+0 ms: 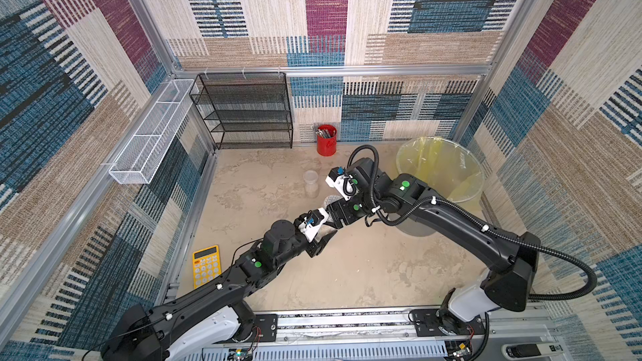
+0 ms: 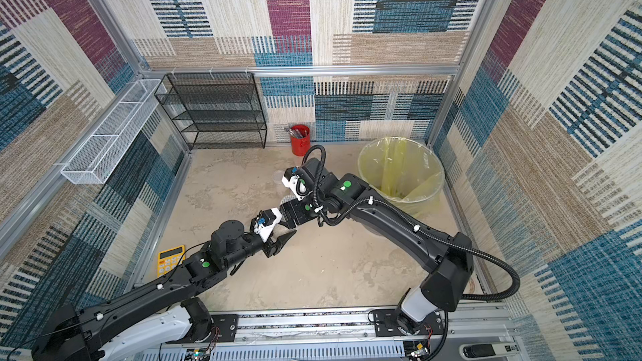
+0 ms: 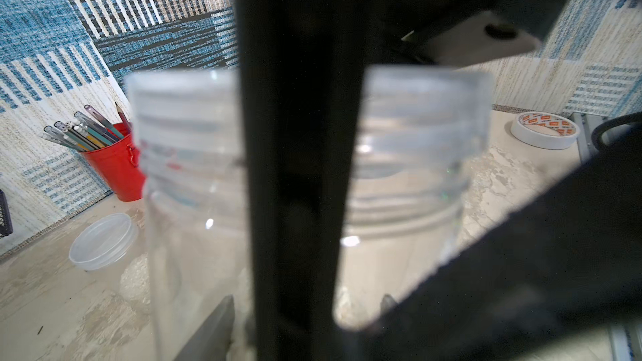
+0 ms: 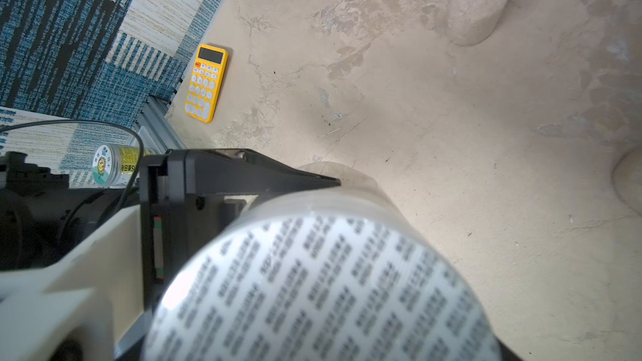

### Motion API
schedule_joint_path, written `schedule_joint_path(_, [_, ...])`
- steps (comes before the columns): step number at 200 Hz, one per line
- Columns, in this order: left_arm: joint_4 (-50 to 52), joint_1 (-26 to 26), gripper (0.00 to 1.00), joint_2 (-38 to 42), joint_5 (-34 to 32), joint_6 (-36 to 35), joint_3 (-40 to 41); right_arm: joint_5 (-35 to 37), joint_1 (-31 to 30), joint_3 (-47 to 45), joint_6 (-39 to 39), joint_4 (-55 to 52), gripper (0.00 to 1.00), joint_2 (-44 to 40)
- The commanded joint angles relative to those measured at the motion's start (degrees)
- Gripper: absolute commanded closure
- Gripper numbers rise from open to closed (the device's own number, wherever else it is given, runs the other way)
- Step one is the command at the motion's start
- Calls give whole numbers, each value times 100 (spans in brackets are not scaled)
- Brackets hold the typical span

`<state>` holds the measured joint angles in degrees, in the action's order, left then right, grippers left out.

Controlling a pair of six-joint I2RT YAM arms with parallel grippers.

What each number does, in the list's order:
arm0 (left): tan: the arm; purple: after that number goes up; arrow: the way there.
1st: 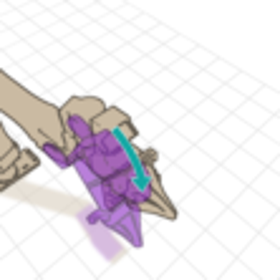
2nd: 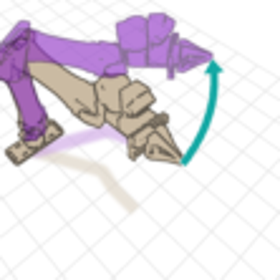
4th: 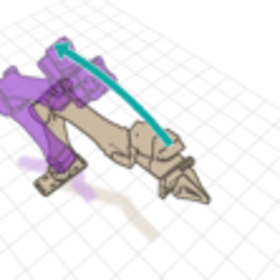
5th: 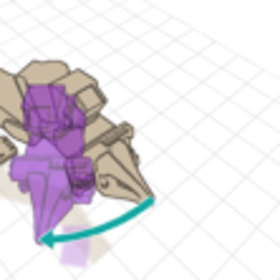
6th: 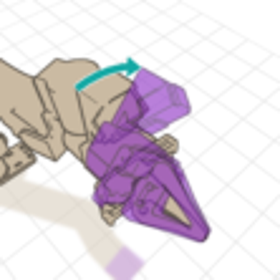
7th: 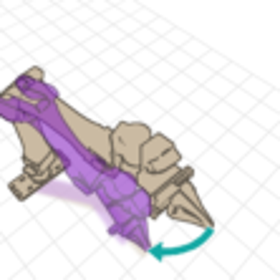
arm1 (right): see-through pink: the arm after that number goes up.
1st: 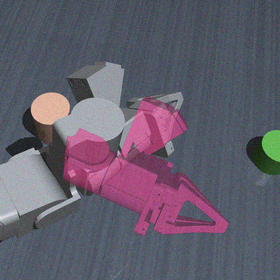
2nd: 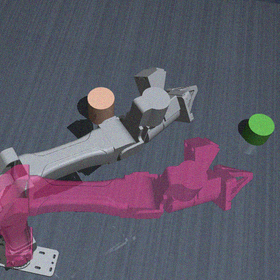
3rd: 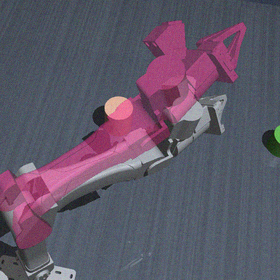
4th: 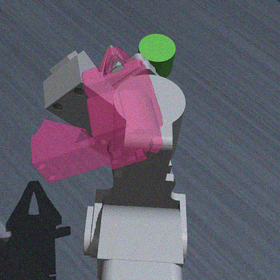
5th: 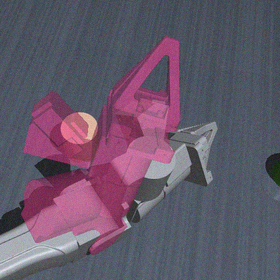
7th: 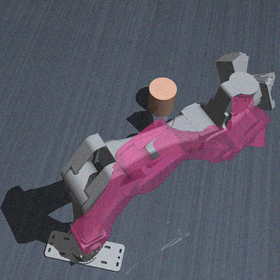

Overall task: Empty moldy rice from jars
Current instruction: Pick up the jar from the center of the board, then unscrew the lid from the jar.

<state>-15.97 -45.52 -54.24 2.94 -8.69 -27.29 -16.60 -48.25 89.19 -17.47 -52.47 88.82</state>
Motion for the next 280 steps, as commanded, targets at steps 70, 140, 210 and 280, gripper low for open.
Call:
schedule_joint_path(70, [-108, 17, 58, 150, -364, 95, 116, 61, 26, -150, -166, 255, 5, -266])
schedule_joint_path(140, [-155, 24, 61, 193, -390, 144, 189, -17, 30, -541, -272, 278, 3, -707])
schedule_joint_path(210, [-155, 18, 62, 612, -491, 42, 387, 88, 44, -744, -1054, 382, 3, -1467])
schedule_joint_path(280, [-163, 8, 64, 963, -873, -567, 486, -378, 318, 769, -2381, -246, 2, -271])
